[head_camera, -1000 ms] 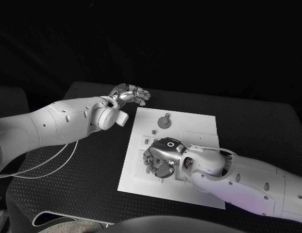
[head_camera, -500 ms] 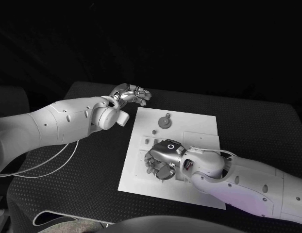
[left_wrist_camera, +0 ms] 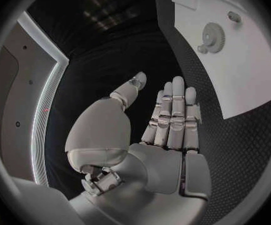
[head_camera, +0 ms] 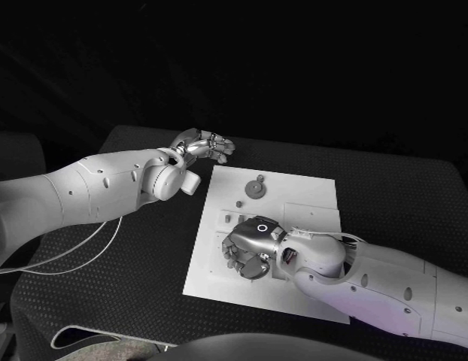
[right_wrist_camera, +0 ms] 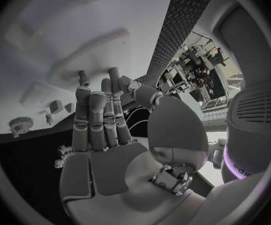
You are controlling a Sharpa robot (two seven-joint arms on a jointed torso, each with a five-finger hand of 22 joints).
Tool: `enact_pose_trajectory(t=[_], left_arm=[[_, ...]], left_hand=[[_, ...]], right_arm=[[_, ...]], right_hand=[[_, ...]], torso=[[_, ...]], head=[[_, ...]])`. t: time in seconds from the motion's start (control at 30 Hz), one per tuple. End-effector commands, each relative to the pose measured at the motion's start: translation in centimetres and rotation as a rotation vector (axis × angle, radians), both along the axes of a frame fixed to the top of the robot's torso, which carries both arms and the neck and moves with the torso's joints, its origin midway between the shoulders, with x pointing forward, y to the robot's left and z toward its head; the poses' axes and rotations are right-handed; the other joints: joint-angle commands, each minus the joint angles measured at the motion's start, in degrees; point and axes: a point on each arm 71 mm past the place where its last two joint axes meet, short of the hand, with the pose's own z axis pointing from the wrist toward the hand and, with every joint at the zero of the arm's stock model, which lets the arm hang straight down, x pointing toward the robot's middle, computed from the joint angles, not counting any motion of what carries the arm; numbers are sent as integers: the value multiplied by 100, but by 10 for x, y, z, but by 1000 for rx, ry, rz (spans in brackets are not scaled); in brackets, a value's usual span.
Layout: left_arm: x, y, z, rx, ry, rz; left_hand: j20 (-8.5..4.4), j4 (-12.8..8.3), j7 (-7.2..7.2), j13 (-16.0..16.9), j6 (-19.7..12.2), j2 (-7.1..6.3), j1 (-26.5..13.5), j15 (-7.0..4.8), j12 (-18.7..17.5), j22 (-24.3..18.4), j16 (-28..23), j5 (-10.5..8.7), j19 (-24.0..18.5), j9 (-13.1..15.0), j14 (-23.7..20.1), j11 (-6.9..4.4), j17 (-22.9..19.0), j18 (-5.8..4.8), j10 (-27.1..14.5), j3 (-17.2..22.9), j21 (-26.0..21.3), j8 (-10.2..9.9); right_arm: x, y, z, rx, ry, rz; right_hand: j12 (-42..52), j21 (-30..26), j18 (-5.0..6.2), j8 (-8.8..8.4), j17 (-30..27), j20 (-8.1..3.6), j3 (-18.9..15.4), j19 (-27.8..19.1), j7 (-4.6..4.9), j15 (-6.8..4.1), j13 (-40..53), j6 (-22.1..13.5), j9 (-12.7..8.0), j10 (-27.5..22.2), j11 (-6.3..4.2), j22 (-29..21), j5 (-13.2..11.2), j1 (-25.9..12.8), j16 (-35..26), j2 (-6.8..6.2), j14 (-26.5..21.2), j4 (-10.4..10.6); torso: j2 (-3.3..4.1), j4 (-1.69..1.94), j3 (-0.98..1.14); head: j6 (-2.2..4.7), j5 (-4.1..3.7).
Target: Assemble the parts on the task board
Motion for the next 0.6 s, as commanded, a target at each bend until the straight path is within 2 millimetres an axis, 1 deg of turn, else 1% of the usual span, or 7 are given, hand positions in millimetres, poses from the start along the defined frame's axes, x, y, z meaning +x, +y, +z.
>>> enact_pose_trajectory(t=[0.03,0.13,0.17,0.2,0.3,0.47,0.6], left_arm=[[0,-3,1,-14,-3,-16],[0,-3,1,-14,-3,-15],[0,-3,1,-14,-3,-16],[0,-3,1,-14,-3,-15],[-1,-2,1,-14,-3,-15],[-1,-2,1,-13,-2,-14],[0,-2,1,-13,-2,-14]], left_hand=[[1,34,25,-7,-2,31,-41,-3,14,97,-30,-26,13,-9,30,-1,7,17,19,-12,-31,26],[1,35,24,-7,-2,31,-41,-3,15,97,-30,-26,13,-9,29,-1,7,17,20,-12,-31,27],[1,35,24,-7,-2,31,-41,-3,15,97,-31,-26,13,-9,29,-2,7,17,20,-12,-31,27],[1,35,24,-7,-2,31,-42,-3,15,97,-31,-26,13,-9,29,-2,8,17,20,-12,-32,28],[1,36,24,-7,-1,31,-42,-3,15,97,-31,-26,13,-9,29,-2,8,17,21,-12,-32,29],[1,36,23,-7,0,29,-42,-3,16,98,-32,-26,12,-9,29,-3,8,17,22,-13,-33,30],[1,37,23,-7,0,29,-43,-3,16,98,-33,-26,12,-9,29,-3,9,17,23,-14,-33,31]], right_arm=[[-5,3,-3,-21,3,27],[-6,4,-3,-17,19,29],[-6,5,-3,-13,27,27],[-6,5,-3,-12,33,25],[-5,4,-2,4,37,17],[-4,4,-1,21,40,11],[-5,4,-1,30,44,11]], right_hand=[[14,37,85,21,10,-33,-5,-2,6,-40,8,49,11,23,9,45,39,-31,15,43,-16,-30],[-2,29,85,0,11,-18,-22,-26,18,-24,5,29,7,-7,22,48,70,-65,-3,25,-34,-48],[-18,27,85,-23,12,-1,-92,-52,30,-7,3,10,3,-38,36,57,179,-116,-22,1,-50,-85],[-50,28,85,-59,14,11,-227,-83,49,19,-5,-36,-4,-96,54,69,425,-182,-41,-46,-69,-107],[-146,35,85,-165,10,33,-679,-164,118,75,-33,-205,-32,-265,122,94,758,-303,-69,-154,-114,-131],[-368,61,85,-391,36,44,-1351,-247,296,225,-140,-606,-130,-689,285,99,829,-265,-27,-340,-166,-132],[-418,54,85,-450,43,65,-1600,-289,344,268,-192,-712,-173,-800,330,90,909,-241,-11,-375,-215,-130]], torso=[[1,2,-5],[1,1,-3],[0,0,-4],[-2,-2,-5],[-1,-2,-5],[-2,1,2],[2,0,4]], head=[[4,0],[0,-1],[1,-5],[-1,-5],[-6,-3],[-6,-6],[-8,-2]])
